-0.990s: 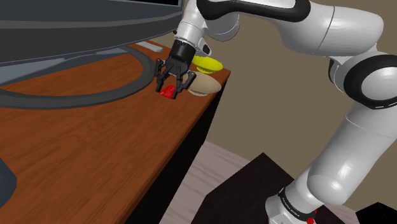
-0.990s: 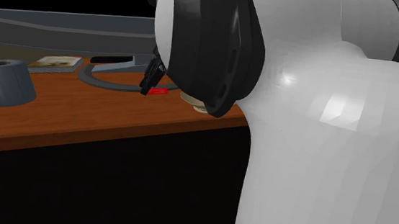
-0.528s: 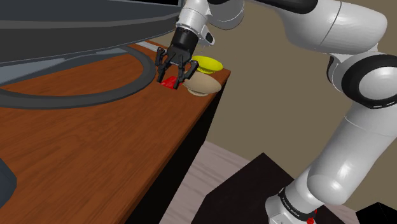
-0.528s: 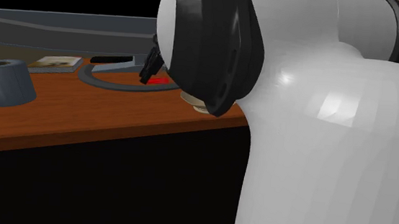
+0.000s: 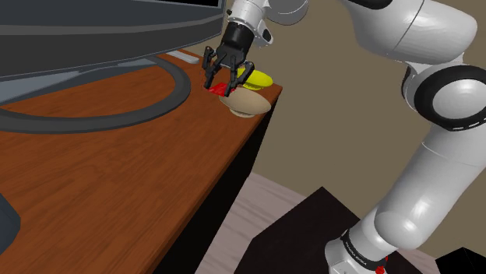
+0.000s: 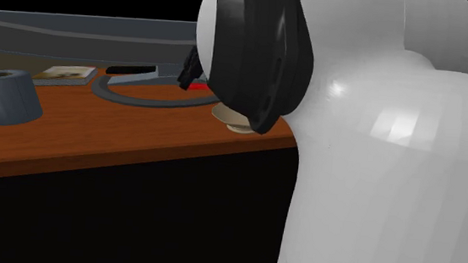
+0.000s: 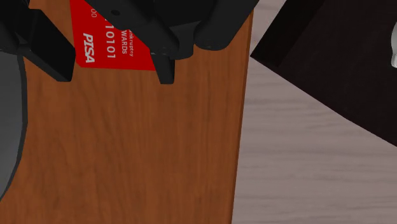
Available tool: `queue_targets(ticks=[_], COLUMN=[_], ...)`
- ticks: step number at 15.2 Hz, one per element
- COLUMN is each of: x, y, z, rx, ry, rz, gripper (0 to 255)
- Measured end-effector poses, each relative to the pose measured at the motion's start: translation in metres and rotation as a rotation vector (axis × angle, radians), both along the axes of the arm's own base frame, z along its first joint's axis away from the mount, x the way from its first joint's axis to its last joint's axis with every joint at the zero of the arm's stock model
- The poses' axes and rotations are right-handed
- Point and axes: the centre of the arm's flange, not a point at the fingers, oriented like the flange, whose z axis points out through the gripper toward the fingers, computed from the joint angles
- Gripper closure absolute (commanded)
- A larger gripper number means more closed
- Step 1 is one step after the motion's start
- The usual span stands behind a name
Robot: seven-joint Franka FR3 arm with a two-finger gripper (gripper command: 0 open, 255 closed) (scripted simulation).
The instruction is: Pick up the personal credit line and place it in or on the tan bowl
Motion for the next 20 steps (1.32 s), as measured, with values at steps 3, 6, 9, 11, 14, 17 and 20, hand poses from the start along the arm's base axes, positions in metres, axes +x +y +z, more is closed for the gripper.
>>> queue_targets(ticks=[3,6,9,11,14,17,20], x=[0.008,0.016,0.028,0.031,0.033,0.034,0.035], y=[-0.037,-0.076,-0.112,-0.13,-0.135,-0.135,-0.133], z=[0.002,0.008,0.009,0.009,-0.005,-0.021,-0.035], rx=[0.0,0.0,0.0,0.0,0.0,0.0,0.0], ry=[0.001,0.0,0.0,0.0,0.001,0.001,0.001], rz=[0.0,0.0,0.0,0.0,0.001,0.001,0.001], gripper=[255,255,255,255,255,255,255])
